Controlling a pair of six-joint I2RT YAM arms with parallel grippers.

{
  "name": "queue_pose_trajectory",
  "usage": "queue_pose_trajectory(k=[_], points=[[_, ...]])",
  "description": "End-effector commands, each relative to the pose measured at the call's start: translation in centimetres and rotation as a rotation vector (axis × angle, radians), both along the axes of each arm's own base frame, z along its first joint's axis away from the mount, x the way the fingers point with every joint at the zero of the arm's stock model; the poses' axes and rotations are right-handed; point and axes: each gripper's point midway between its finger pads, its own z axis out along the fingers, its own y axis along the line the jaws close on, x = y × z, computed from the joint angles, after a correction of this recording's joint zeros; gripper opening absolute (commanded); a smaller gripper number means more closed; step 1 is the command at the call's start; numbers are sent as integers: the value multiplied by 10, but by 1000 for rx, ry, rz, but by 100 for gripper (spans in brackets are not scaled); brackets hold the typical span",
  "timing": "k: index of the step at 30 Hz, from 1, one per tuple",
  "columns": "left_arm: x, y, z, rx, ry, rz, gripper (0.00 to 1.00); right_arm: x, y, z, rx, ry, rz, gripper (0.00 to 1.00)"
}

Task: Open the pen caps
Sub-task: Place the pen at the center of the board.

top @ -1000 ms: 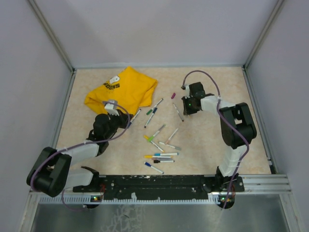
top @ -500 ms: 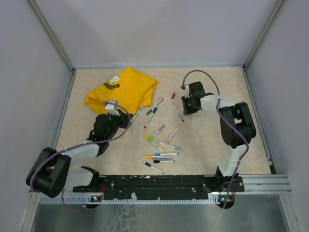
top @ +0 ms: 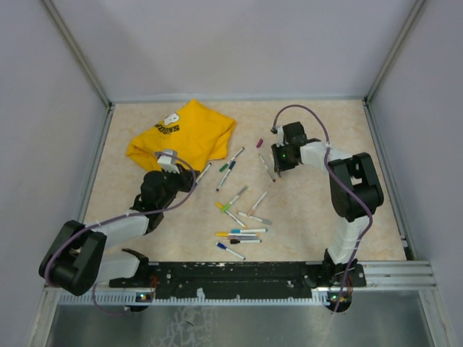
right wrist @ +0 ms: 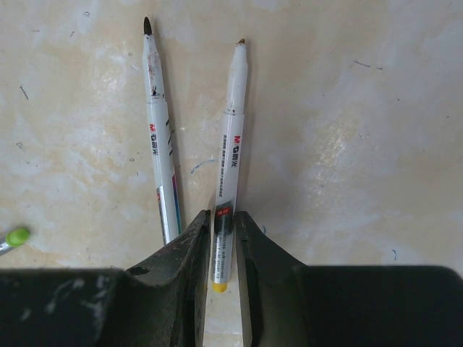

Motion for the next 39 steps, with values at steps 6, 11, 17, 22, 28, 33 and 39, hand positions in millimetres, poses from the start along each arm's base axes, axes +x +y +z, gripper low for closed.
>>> queue_pose_trajectory(k=[6, 11, 17, 22, 28, 33, 39], points=[[3, -2, 14, -5, -49, -2, 0, 9, 1, 13, 7, -26, 14, 21], [2, -2, 14, -4, -51, -3, 0, 11, 1, 20, 9, -46, 20, 21], [0, -2, 15, -6, -60, -5, 0, 12, 0, 28, 9, -68, 23, 21], [0, -3, 16, -4, -63, -11, 0, 13, 1, 33, 14, -81, 28, 21], [-1, -4, 16, 0, -66, -13, 0, 14, 1, 41, 17, -101, 32, 21], [-1, -5, 16, 1, -68, -14, 0, 14, 1, 47, 23, -117, 34, 22], [0, -6, 17, 5, -71, -16, 0, 15, 2, 58, 33, -143, 44, 22]])
